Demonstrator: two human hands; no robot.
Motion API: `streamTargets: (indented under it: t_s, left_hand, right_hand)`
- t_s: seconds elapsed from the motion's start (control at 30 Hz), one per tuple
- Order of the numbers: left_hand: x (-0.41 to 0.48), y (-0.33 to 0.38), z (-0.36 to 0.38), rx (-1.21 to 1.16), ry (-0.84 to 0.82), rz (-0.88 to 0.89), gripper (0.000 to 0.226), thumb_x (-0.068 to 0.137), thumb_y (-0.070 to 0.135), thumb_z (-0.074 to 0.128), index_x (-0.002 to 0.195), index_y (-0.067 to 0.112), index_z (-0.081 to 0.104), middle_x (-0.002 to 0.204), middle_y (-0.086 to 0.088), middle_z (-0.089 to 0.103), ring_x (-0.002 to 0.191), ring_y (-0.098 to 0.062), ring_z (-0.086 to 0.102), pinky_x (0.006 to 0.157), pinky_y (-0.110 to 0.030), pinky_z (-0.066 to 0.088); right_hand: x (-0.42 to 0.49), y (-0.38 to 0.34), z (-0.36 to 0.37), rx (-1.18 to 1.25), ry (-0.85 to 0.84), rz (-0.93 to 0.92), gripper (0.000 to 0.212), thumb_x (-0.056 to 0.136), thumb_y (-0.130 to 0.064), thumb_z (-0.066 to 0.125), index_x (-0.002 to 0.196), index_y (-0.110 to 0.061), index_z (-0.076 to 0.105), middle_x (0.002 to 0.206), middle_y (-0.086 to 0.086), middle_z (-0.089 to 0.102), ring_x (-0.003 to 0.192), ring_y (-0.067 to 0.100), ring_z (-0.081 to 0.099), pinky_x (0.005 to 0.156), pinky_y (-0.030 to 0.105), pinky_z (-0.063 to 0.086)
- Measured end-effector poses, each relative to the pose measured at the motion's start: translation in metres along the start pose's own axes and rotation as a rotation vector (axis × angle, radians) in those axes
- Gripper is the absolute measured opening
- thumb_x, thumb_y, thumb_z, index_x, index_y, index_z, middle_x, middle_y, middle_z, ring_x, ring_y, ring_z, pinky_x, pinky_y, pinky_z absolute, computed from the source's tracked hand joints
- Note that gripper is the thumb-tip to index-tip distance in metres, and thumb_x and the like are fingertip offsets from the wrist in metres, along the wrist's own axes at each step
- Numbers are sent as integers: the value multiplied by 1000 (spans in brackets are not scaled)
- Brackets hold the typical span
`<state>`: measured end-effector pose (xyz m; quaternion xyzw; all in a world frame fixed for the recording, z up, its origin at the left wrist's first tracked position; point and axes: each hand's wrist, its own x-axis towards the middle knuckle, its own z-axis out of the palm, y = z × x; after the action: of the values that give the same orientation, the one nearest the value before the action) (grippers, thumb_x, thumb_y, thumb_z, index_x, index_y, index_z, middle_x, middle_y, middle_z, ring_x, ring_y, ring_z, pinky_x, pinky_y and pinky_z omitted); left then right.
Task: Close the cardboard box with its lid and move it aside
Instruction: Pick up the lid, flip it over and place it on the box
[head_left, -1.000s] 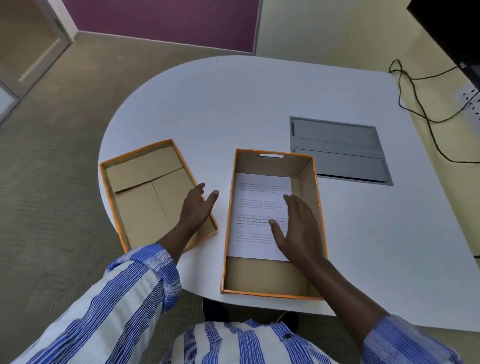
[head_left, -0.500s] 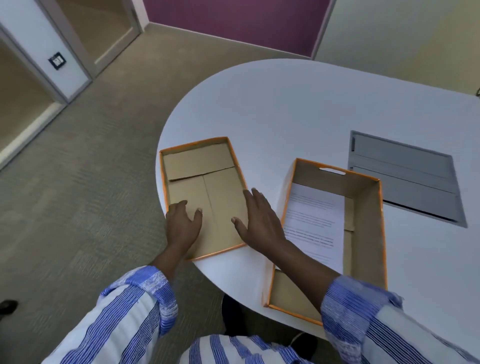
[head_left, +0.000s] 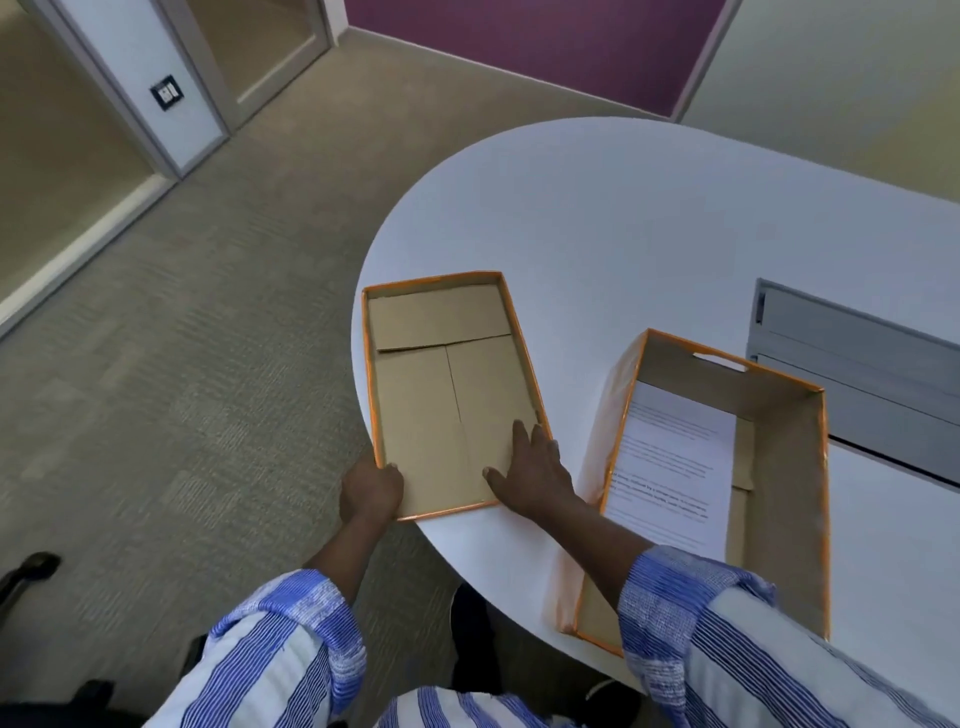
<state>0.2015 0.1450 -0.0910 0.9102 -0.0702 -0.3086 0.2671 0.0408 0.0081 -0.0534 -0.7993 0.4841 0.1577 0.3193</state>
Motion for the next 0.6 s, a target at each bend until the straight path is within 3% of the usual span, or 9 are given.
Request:
streamTargets:
  t_s: [0.27,0.4,0.5,0.6]
  left_hand:
    - [8,38,-37,-151,172,216,36,104,22,46,108,-7,67,108,-30,68,101,-44,64,86,-46,49]
    - [15,75,-70,-198,216,283,37,103,25,49,103,-7,69,103,-31,69,97,-44,64,83,-47,50]
    - [14,103,-91,-297,205,285,38,101,30,52,84,-1,67,84,-22,66,81,-35,61,66,-39,43]
    - [4,138,-106,-431,144,281,32,98,32,55,70,15,61,73,-4,60,68,-24,55,61,-34,39]
  right_hand:
    - [3,1,-16,109,33,-84,94,93,-60,55,162,-17,6,170,14,4,154,38,17,121,52,28]
    - [-1,-1,-43,137,136,-191,97,90,-68,54,161,-19,11,170,13,5,154,36,18,118,49,29]
    - [-13,-1,-79,150,282,-283,99,85,-76,51,160,-21,17,170,11,8,152,34,24,115,50,35]
    - [-31,6,-129,241,455,-394,100,82,-80,46,159,-21,24,168,9,19,152,26,26,119,46,35]
